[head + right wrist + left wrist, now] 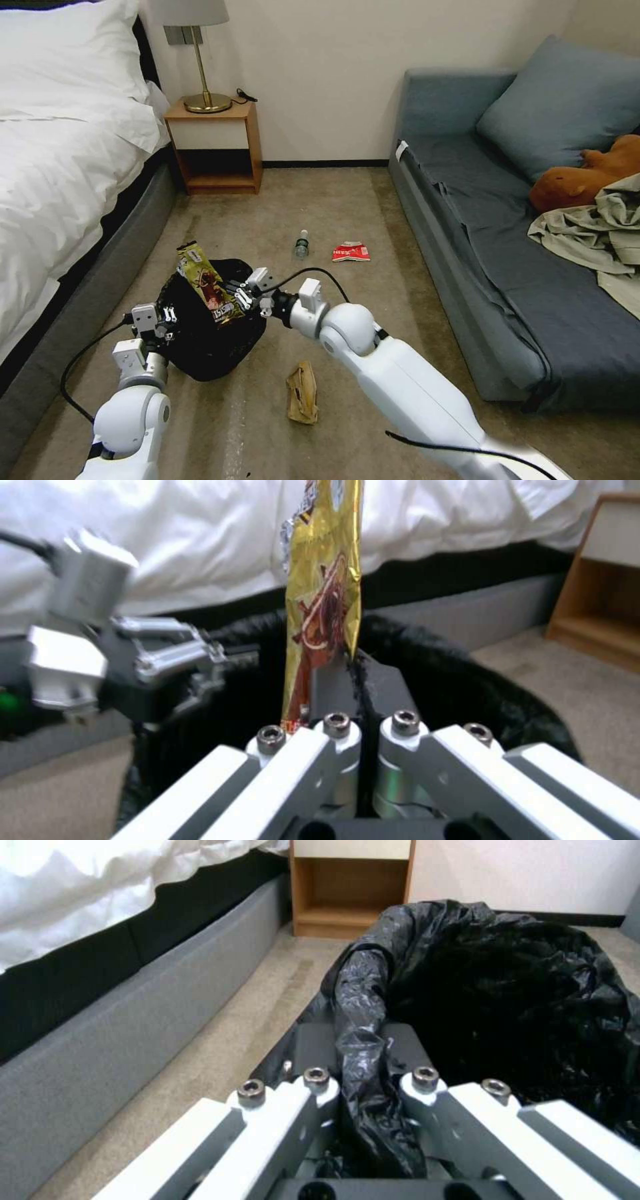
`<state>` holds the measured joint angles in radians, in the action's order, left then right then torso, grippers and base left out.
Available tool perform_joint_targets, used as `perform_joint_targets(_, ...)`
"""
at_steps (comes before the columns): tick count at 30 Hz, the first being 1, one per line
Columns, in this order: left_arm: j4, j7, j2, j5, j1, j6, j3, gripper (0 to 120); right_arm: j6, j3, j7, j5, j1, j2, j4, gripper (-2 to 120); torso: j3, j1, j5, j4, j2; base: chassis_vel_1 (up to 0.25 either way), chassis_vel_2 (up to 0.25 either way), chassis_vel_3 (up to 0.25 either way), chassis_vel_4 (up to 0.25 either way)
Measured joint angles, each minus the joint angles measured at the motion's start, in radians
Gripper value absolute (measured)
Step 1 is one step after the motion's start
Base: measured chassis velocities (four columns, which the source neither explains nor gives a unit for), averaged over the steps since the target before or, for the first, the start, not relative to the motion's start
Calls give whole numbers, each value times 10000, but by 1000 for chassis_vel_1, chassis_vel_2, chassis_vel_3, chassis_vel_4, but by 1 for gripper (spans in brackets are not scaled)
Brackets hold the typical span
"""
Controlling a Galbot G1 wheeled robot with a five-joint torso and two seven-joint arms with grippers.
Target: Pick up the trash bin, then pick up the garbage on the floor and place it into the trash bin.
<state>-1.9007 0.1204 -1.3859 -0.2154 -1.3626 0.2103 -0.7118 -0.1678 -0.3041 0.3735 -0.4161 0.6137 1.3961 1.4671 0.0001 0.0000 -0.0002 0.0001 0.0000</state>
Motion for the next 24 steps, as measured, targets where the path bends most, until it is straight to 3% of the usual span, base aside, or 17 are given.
perform_joint_targets(8, -154, 15, -69, 4, -176, 3, -78, 5, 494, -277, 14, 333, -192, 413, -1203, 0, 0, 0, 1, 0, 1, 0, 0, 0, 0)
perform_joint_targets(14, -191, 20, -43, -12, -210, 3, -124, 5, 535, -322, -2, 568, -35, 406, -1285, 0, 0, 0, 2, -1, 0, 0, 0, 0, 0)
perform_joint_targets(17, -220, 23, -38, -20, -213, 3, -126, 5, 522, -361, -45, 630, 38, 342, -1185, 7, 0, 0, 2, -1, 0, 0, 0, 0, 0)
perform_joint_targets(24, -274, 27, -19, -41, -271, 4, -139, 5, 410, -377, -168, 676, 113, 215, -993, 36, 0, 0, 2, -2, 0, 0, 0, 0, 0)
